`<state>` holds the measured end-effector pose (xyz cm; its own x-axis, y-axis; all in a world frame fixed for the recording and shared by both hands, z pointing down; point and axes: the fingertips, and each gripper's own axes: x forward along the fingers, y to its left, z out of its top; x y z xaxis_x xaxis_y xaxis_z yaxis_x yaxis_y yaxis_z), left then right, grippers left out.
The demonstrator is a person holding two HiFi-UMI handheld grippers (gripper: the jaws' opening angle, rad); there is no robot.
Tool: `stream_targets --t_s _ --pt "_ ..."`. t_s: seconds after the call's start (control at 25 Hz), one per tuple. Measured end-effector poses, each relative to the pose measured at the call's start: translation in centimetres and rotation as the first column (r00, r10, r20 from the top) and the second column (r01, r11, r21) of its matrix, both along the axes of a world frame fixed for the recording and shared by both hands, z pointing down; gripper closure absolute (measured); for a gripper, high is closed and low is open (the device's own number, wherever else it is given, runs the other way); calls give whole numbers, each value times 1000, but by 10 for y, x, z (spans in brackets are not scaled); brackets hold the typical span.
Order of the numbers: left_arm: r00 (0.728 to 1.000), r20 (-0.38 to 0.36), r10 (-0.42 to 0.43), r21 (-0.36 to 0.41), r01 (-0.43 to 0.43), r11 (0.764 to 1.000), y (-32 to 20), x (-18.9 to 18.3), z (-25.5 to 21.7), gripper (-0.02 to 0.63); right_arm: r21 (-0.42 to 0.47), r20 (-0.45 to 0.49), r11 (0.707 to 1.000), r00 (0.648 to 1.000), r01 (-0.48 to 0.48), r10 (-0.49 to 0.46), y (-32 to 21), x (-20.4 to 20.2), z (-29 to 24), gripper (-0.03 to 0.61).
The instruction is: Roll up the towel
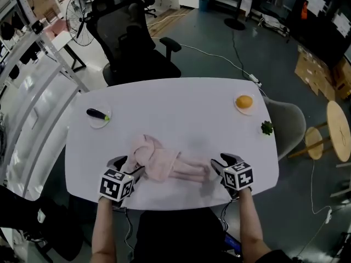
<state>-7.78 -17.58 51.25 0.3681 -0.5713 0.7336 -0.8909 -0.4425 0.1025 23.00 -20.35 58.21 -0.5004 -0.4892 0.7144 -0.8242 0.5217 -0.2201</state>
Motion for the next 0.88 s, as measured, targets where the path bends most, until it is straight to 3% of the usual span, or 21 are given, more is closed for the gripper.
stream_targets --t_s 0.28,0.48,0.72,0.8,0.88 --pt "974 -18 224 7 -224 974 -50 102 -1 293 12 -10 998 998 57 -57 -35 -26 7 376" --pt "941 14 337 -69 -335 940 -76 157 34 319 -23 -36 996 996 82 -83 -39 -42 34 398" --pt "867 126 482 -201 -453 868 -68 176 83 319 -93 -63 986 988 135 -142 -21 -54 57 399" --pt "856 141 498 -237 -459 856 -65 175 94 321 -115 -68 982 985 148 -156 -14 -56 62 399" --pt "850 176 496 -258 -446 857 -63 168 105 366 -120 -88 980 982 158 -169 -9 -58 66 399"
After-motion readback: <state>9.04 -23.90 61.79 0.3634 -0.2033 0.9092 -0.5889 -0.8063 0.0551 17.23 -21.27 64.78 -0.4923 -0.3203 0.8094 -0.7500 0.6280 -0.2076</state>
